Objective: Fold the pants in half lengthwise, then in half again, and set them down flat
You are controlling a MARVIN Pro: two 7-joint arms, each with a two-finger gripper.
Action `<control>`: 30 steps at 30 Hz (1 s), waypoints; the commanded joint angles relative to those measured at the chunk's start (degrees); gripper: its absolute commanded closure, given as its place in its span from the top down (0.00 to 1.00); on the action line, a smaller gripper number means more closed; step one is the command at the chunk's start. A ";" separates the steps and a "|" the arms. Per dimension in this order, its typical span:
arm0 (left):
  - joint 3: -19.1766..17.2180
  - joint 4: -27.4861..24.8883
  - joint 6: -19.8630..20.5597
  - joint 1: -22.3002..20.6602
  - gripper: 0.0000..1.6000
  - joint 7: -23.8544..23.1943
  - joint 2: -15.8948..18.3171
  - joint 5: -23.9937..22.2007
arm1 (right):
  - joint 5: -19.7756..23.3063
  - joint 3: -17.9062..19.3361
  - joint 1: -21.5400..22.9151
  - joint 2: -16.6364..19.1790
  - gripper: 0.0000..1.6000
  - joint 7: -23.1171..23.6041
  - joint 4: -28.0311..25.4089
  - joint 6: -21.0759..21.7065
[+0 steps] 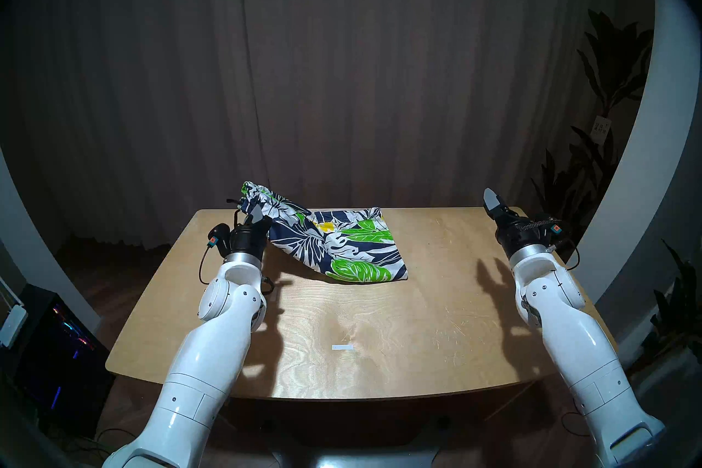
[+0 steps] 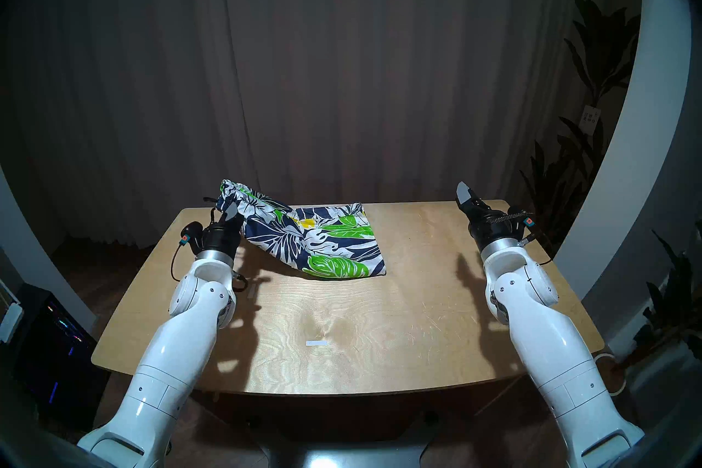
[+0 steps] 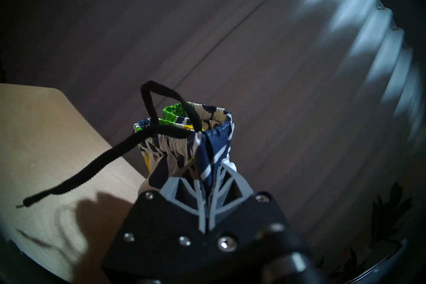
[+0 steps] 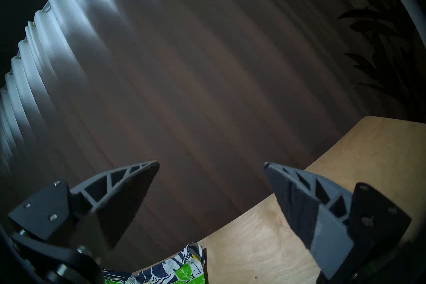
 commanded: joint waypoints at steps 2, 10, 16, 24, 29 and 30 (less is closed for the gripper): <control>5.47 -4.41 2.61 -1.55 0.00 -0.59 1.25 5.24 | 1.51 2.04 -1.48 0.45 1.00 1.79 -1.52 -0.77; 11.29 -4.59 6.31 -4.75 0.00 1.56 -0.05 9.75 | 3.21 3.51 -3.15 0.72 1.00 3.28 -0.78 -0.88; 15.51 -4.13 10.02 -7.61 0.00 3.54 -1.51 12.72 | 4.52 4.94 -4.01 1.05 1.00 4.14 -0.79 -0.86; 20.33 -0.10 14.80 -11.80 0.00 9.36 -5.46 16.75 | 6.32 7.03 -5.94 1.51 1.00 5.82 -1.80 -0.87; 22.58 3.63 16.88 -14.02 0.00 12.91 -7.76 18.79 | 7.48 8.84 -7.68 1.83 1.00 6.77 -2.42 -0.99; 23.06 4.34 17.11 -14.42 0.00 13.67 -8.08 19.49 | 7.65 9.11 -7.96 1.89 1.00 6.97 -2.46 -0.98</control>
